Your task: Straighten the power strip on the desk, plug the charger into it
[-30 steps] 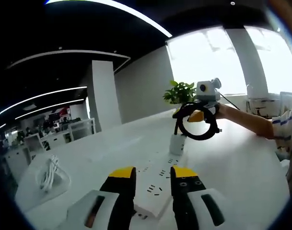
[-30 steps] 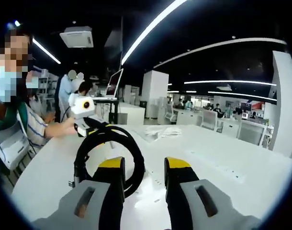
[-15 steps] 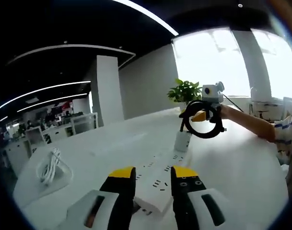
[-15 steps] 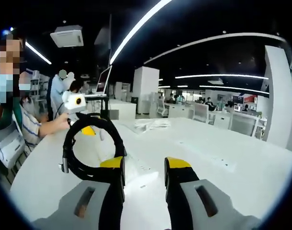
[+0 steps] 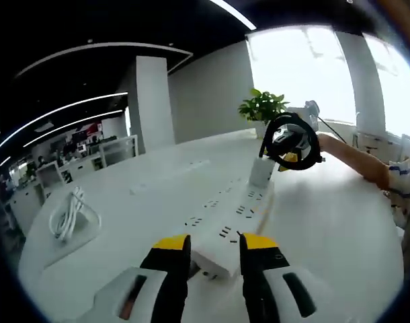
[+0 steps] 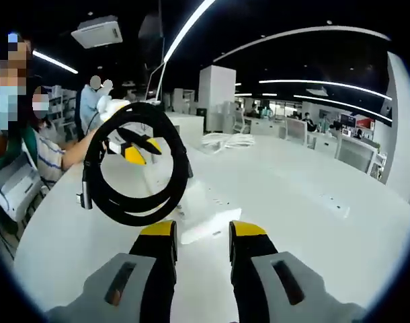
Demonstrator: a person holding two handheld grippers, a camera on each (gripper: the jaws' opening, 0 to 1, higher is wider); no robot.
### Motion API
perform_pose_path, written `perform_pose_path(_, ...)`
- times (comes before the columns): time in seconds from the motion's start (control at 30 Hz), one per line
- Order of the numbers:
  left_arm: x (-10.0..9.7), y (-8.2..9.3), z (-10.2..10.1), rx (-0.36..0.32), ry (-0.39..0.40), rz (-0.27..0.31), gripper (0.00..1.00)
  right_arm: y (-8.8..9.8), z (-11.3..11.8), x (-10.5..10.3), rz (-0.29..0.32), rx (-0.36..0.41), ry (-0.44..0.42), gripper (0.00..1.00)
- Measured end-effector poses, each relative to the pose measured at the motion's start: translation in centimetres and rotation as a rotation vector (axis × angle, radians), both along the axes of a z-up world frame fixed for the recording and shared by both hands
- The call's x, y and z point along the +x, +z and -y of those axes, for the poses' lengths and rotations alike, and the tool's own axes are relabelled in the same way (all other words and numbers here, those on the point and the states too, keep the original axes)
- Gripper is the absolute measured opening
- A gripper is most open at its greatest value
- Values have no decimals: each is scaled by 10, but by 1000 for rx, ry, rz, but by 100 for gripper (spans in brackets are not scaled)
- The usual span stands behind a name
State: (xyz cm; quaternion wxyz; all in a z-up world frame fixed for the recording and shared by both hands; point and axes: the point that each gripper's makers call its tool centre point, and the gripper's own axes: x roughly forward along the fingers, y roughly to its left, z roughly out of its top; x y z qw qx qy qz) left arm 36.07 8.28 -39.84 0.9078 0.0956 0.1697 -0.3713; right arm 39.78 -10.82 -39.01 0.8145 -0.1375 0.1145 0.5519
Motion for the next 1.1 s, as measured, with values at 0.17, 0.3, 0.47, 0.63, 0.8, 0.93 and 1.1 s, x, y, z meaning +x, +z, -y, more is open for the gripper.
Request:
perform_pose_path(0.17, 3, -5, -6, 20, 24, -21, 31, -8, -8, -3, -20, -8, 19, 29)
perform_pose_path(0.3, 1, -6, -6, -13, 7, -68, 31, -16, -11, -2, -39, -22, 31, 29)
perform_pose_path(0.47, -3, -10, -4, -31, -6, -111, 31, -22, -16, -4, -47, -38, 42, 29)
perform_pose_path(0.63, -4, -16, -5, -12, -5, -127, 31, -24, -18, -2, -48, -42, 44, 28)
perform_pose_path(0.8, -4, -19, -4, 4, -7, -133, 31, -23, -17, 0, -66, -18, 41, 28)
perform_pose_path(0.93, -5, -19, -5, -14, -5, -140, 30, -23, -18, -2, -73, -10, 36, 26)
perform_pose_path(1.1, -6, -20, -5, -69, 0, -165, 29, -24, -17, -1, -72, -3, 31, 24)
